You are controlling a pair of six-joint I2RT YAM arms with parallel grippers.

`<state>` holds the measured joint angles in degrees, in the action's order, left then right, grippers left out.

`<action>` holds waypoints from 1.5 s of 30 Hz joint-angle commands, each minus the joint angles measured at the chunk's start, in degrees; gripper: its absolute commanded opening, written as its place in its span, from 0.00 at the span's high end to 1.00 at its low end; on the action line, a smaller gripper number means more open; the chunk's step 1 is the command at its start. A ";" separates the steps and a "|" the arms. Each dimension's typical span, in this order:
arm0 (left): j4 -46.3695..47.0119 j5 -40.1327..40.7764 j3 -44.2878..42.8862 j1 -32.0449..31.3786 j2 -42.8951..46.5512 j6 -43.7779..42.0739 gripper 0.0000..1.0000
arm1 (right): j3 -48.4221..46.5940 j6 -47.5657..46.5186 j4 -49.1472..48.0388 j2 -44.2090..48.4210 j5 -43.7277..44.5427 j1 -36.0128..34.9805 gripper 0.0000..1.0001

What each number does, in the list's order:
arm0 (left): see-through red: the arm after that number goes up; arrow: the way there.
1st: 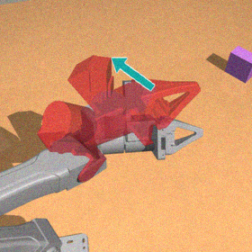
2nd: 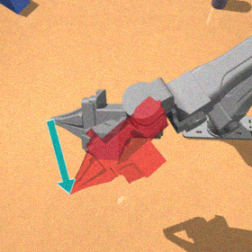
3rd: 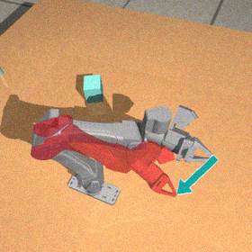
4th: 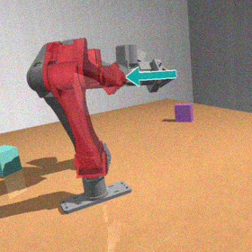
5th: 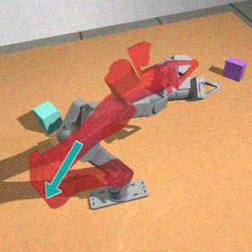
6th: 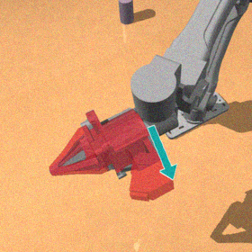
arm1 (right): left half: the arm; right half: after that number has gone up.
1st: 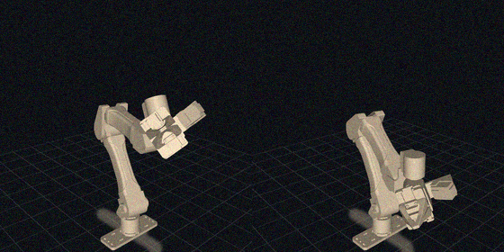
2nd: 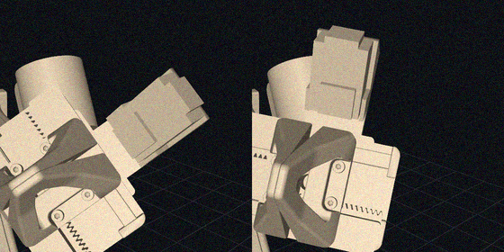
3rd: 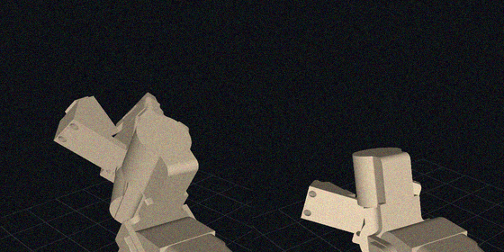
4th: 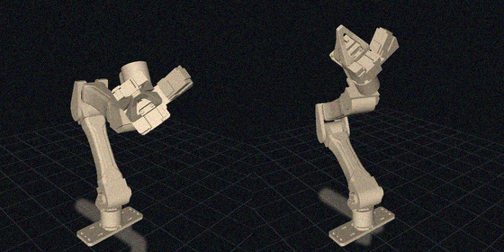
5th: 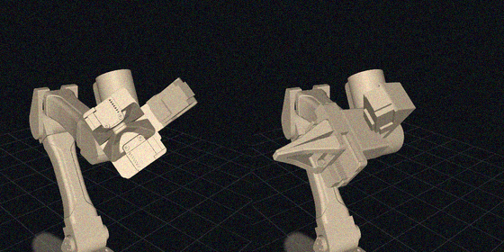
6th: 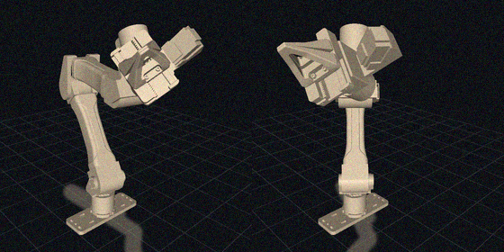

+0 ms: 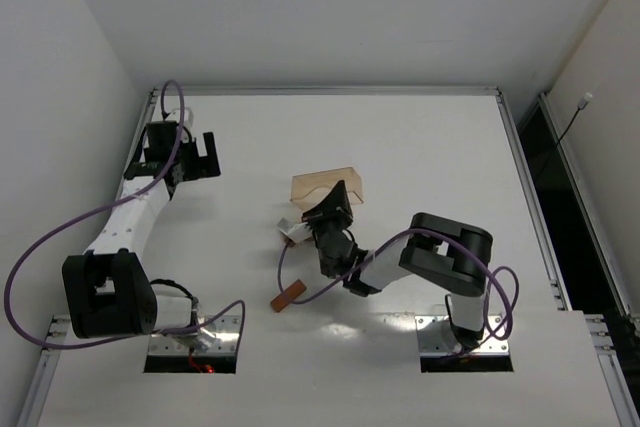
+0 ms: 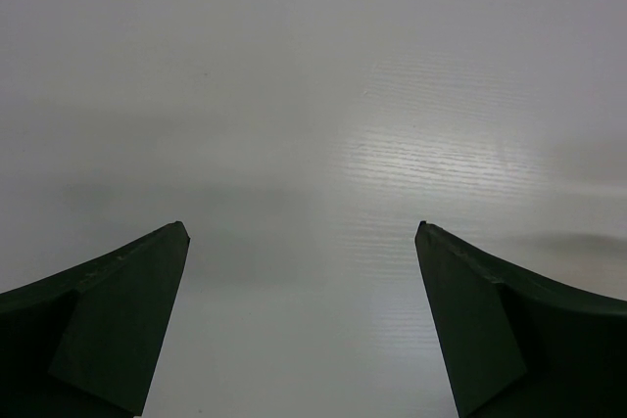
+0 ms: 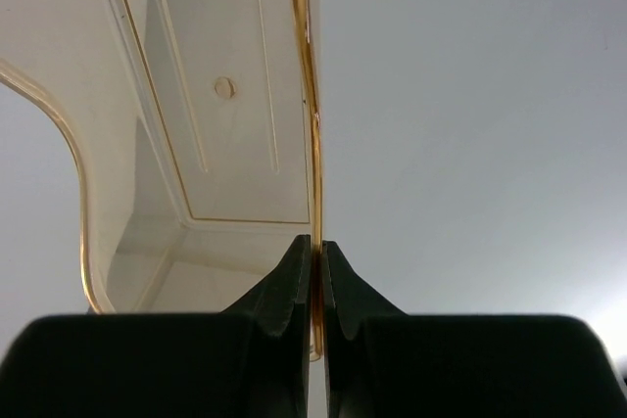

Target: Build the wood block tower

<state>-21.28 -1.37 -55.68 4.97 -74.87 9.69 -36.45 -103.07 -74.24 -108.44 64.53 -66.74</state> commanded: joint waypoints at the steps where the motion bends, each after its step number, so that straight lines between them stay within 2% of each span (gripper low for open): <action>1: 2.38 -1.53 0.31 0.65 1.92 0.59 0.00 | -1.69 -1.00 -29.91 0.25 0.68 -0.14 1.00; 3: 1.15 -0.93 -0.83 0.65 1.39 0.59 0.00 | -0.91 0.40 -29.91 2.97 0.69 -0.14 1.00; 5: 1.15 -1.62 -0.83 0.65 1.39 0.59 0.00 | -0.91 0.41 -29.91 1.74 0.68 0.64 1.00; 10: 1.76 -2.32 0.31 0.65 1.39 0.07 0.00 | -1.43 1.64 -28.51 6.82 5.77 4.68 1.00; 11: 1.77 -2.85 0.31 0.65 1.39 0.06 0.00 | -1.43 3.03 -23.55 7.97 7.17 5.30 1.00; 13: 2.38 -3.55 0.31 0.65 1.39 0.06 0.00 | -2.22 12.50 -13.71 12.87 9.46 6.62 1.00; 14: 2.38 -3.56 0.31 0.65 0.87 0.06 0.00 | -3.62 24.11 2.88 14.99 9.47 6.62 1.00; 15: 2.38 -4.16 0.31 0.65 0.87 0.06 0.00 | -5.20 32.23 14.62 17.19 9.47 7.58 1.00; 16: 2.38 -4.69 0.31 0.65 0.87 0.06 0.00 | -11.74 42.49 47.10 20.78 7.73 9.07 1.00; 17: 2.38 -4.70 0.31 0.65 0.87 0.06 0.00 | -17.29 55.21 67.00 21.86 3.89 10.21 1.00; 18: 2.38 -4.70 0.31 0.65 0.87 0.06 0.00 | -23.87 77.88 82.60 21.87 -1.64 11.79 1.00; 19: 2.38 -4.70 0.31 0.13 0.87 0.06 0.00 | -35.16 84.63 93.72 20.83 -12.57 15.81 1.00; 20: 2.38 -4.18 0.31 0.13 0.87 0.06 0.00 | -39.27 90.18 106.89 18.64 -16.85 17.59 1.00; 22: 2.91 -4.17 0.31 -0.40 0.87 0.06 0.00 | -45.00 91.72 111.93 18.00 -23.47 20.32 1.00; 26: 3.44 -4.70 0.31 -0.93 0.34 0.06 0.00 | -48.88 93.04 116.50 17.66 -33.92 26.29 1.00; 28: 3.44 -5.31 0.31 -0.93 0.34 0.06 0.00 | -52.84 94.19 120.81 15.30 -42.62 30.33 1.00; 29: 3.44 -5.84 -0.21 -0.93 -0.18 -0.55 0.00 | -55.11 94.71 122.82 14.41 -47.96 34.70 1.00; 37: 3.44 -8.39 -0.75 -0.93 -1.24 -1.08 0.00 | -61.19 95.86 123.54 5.01 -59.68 53.71 1.00; 40: 3.44 -9.61 -0.75 -0.93 -1.24 -1.61 0.00 | -62.51 95.86 123.54 -0.51 -66.09 63.27 1.00; 41: 3.44 -9.62 -0.75 -0.93 -1.76 -1.61 0.00 | -62.52 95.86 122.67 -1.76 -66.11 63.31 1.00; 45: 3.96 -11.20 -0.75 -0.93 -1.77 -2.22 0.00 | -66.64 94.45 120.12 -7.91 -68.66 72.51 1.00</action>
<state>-19.59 -10.22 -55.59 4.43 -76.69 8.40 -98.50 -8.78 48.45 -113.86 1.21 1.26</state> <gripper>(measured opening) 1.000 0.009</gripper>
